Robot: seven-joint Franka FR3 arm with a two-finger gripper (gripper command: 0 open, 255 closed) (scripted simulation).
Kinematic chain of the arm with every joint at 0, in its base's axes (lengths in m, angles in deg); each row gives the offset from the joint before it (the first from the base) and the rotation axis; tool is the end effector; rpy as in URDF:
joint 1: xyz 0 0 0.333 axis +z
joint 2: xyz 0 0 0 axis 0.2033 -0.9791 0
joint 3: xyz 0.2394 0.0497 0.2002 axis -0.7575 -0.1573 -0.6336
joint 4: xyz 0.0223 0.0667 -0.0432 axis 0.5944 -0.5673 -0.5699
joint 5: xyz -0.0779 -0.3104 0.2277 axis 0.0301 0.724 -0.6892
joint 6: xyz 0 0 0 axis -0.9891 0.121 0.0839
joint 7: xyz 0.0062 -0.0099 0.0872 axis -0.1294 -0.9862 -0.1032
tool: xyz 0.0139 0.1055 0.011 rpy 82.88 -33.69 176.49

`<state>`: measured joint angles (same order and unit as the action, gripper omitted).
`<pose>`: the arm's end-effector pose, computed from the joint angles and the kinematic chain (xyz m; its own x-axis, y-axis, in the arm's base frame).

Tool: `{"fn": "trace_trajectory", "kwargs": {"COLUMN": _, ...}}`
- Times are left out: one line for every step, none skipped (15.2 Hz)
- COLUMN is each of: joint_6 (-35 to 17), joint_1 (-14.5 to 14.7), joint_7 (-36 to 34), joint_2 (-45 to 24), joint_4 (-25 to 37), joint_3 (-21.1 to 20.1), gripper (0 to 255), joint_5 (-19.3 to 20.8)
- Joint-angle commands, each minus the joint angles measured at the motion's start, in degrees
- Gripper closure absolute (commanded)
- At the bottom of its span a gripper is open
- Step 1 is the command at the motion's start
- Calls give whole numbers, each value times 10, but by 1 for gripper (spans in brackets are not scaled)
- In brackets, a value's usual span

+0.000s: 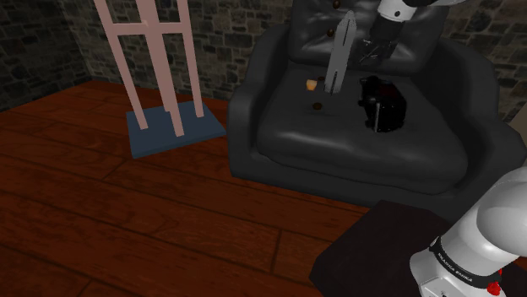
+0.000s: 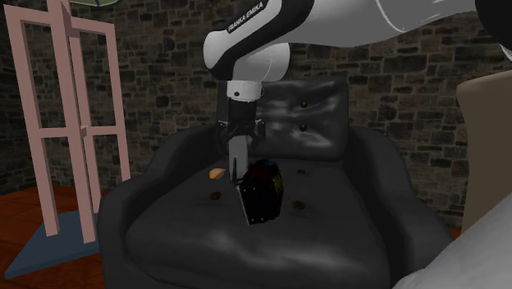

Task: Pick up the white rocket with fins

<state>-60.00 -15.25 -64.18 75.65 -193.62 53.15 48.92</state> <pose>0.4356 -0.0832 0.6111 0.9533 -0.1908 0.2340 -0.1984 -0.9801 0.0089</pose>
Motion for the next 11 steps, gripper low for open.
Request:
{"fn": "trace_trajectory", "kwargs": {"joint_6": -24, "joint_1": -3, "joint_7": 2, "joint_2": -24, "joint_4": 28, "joint_3": 4, "gripper": 0, "joint_5": 4}}
{"fn": "trace_trajectory", "kwargs": {"joint_6": -34, "joint_1": -4, "joint_7": 4, "joint_2": -33, "joint_4": 41, "joint_3": 6, "gripper": 0, "joint_5": 6}}
{"fn": "trace_trajectory", "kwargs": {"joint_6": -43, "joint_1": -5, "joint_7": 5, "joint_2": -43, "joint_4": 55, "joint_3": 8, "gripper": 0, "joint_5": 7}}
{"fn": "trace_trajectory", "kwargs": {"joint_6": -53, "joint_1": -7, "joint_7": 6, "joint_2": -52, "joint_4": 68, "joint_3": 10, "gripper": 0, "joint_5": 8}}
{"fn": "trace_trajectory", "kwargs": {"joint_6": -62, "joint_1": -8, "joint_7": 8, "joint_2": -61, "joint_4": 83, "joint_3": 12, "gripper": 0, "joint_5": 9}}
{"fn": "trace_trajectory", "kwargs": {"joint_6": -70, "joint_1": -9, "joint_7": 9, "joint_2": -70, "joint_4": 97, "joint_3": 14, "gripper": 0, "joint_5": 10}}
{"fn": "trace_trajectory", "kwargs": {"joint_6": -79, "joint_1": -10, "joint_7": 10, "joint_2": -80, "joint_4": 112, "joint_3": 16, "gripper": 0, "joint_5": 11}}
{"fn": "trace_trajectory", "kwargs": {"joint_6": -87, "joint_1": -11, "joint_7": 12, "joint_2": -89, "joint_4": 127, "joint_3": 18, "gripper": 0, "joint_5": 12}}
{"fn": "trace_trajectory", "kwargs": {"joint_6": -95, "joint_1": -12, "joint_7": 13, "joint_2": -98, "joint_4": 142, "joint_3": 20, "gripper": 0, "joint_5": 12}}
{"fn": "trace_trajectory", "kwargs": {"joint_6": -102, "joint_1": -13, "joint_7": 15, "joint_2": -107, "joint_4": 157, "joint_3": 22, "gripper": 0, "joint_5": 12}}
{"fn": "trace_trajectory", "kwargs": {"joint_6": -110, "joint_1": -14, "joint_7": 16, "joint_2": -116, "joint_4": 173, "joint_3": 25, "gripper": 0, "joint_5": 12}}
